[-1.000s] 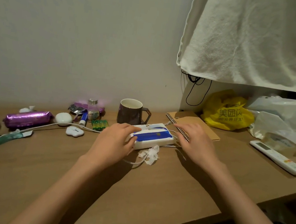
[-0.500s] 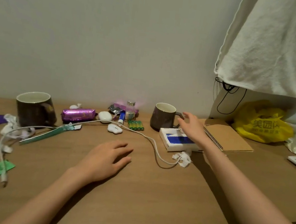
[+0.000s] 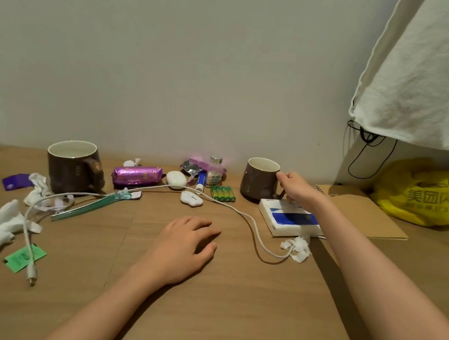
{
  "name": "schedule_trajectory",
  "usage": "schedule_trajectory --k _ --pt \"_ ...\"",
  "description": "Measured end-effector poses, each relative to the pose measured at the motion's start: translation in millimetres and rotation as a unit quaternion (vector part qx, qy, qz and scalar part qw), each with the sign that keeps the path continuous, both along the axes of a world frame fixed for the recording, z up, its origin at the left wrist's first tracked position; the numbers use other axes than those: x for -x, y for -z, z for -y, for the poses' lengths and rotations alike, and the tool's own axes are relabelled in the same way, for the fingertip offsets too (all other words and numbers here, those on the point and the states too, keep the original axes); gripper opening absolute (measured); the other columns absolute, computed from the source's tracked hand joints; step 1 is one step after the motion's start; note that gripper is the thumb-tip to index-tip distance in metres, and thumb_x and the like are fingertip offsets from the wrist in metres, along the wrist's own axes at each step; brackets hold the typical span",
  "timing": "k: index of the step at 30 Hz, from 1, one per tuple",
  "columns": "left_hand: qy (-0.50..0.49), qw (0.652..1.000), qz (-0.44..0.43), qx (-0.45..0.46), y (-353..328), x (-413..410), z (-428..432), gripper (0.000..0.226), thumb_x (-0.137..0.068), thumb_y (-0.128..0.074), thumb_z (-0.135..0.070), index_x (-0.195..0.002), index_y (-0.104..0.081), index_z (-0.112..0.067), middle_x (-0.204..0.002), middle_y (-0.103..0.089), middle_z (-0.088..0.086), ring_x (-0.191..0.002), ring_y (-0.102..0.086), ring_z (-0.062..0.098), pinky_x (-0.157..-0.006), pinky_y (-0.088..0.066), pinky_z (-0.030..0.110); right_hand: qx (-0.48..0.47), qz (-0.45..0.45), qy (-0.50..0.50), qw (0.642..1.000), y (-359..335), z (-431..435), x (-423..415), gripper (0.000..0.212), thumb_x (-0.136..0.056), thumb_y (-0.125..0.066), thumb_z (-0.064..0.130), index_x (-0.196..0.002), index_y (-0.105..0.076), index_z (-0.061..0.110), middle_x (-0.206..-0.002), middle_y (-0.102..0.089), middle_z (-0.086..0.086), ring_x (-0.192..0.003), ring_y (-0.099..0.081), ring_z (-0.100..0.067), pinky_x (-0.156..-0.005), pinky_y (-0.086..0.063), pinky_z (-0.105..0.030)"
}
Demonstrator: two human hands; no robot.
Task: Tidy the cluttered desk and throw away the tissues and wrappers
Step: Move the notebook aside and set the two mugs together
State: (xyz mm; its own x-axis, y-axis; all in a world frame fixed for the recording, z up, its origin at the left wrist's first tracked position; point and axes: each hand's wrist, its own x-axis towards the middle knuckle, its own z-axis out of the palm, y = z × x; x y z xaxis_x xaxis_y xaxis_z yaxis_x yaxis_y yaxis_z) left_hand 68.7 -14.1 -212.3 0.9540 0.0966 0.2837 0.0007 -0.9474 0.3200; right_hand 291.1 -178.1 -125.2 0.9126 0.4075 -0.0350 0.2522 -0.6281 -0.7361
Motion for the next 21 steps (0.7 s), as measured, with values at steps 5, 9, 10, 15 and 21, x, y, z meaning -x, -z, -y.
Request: schedule_trajectory --k 5,9,10,15,21 --pt "-0.002 1.0 0.017 0.01 -4.1 0.5 1.1 0.044 -0.094 -0.039 -0.047 -0.137 -0.042 -0.039 -0.141 -0.043 -0.014 -0.131 -0.035 0.006 -0.11 -0.029 0.031 -0.063 0.058 0.006 0.996 1.8 -5.5 12.3 0.033 -0.103 -0.032 0.031 -0.118 -0.044 0.004 -0.107 -0.053 -0.014 -0.09 -0.052 -0.017 -0.063 -0.039 -0.023" --pt "-0.021 0.991 0.097 0.09 -12.1 5.4 5.7 0.049 -0.092 -0.049 -0.04 -0.139 -0.037 -0.039 -0.138 -0.045 -0.013 -0.127 -0.036 0.003 -0.106 -0.036 0.029 -0.112 0.133 0.032 0.984 -9.6 -5.6 30.6 0.032 -0.102 -0.036 0.03 -0.119 -0.045 0.004 -0.11 -0.056 -0.014 -0.098 -0.055 -0.021 -0.071 -0.046 -0.026" --pt "-0.033 0.984 0.129 0.117 -17.3 7.1 6.0 0.05 -0.092 -0.051 -0.039 -0.14 -0.036 -0.038 -0.137 -0.044 -0.014 -0.126 -0.035 0.001 -0.104 -0.037 0.028 -0.119 0.145 0.031 0.982 -13.4 -5.1 37.4 0.032 -0.102 -0.037 0.031 -0.119 -0.046 0.006 -0.11 -0.056 -0.012 -0.099 -0.055 -0.021 -0.077 -0.049 -0.031" --pt "-0.104 0.944 0.253 0.185 -47.1 26.0 -16.1 0.053 -0.091 -0.055 -0.034 -0.14 -0.034 -0.036 -0.138 -0.041 -0.013 -0.124 -0.032 -0.003 -0.101 -0.033 0.024 -0.148 0.182 -0.001 0.972 -33.7 -8.8 77.2 0.032 -0.101 -0.038 0.034 -0.115 -0.051 0.008 -0.101 -0.057 -0.005 -0.093 -0.055 -0.018 -0.083 -0.05 -0.035" --pt "-0.215 0.873 0.339 0.278 -77.5 66.8 -95.7 0.071 -0.086 -0.065 -0.025 -0.145 -0.025 -0.029 -0.144 -0.035 0.0 -0.125 -0.038 0.011 -0.098 -0.039 0.029 -0.192 0.161 -0.063 0.966 -48.0 -33.9 126.6 0.022 -0.102 -0.036 0.032 -0.107 -0.05 0.015 -0.086 -0.049 0.008 -0.074 -0.046 -0.002 -0.058 -0.036 -0.014"
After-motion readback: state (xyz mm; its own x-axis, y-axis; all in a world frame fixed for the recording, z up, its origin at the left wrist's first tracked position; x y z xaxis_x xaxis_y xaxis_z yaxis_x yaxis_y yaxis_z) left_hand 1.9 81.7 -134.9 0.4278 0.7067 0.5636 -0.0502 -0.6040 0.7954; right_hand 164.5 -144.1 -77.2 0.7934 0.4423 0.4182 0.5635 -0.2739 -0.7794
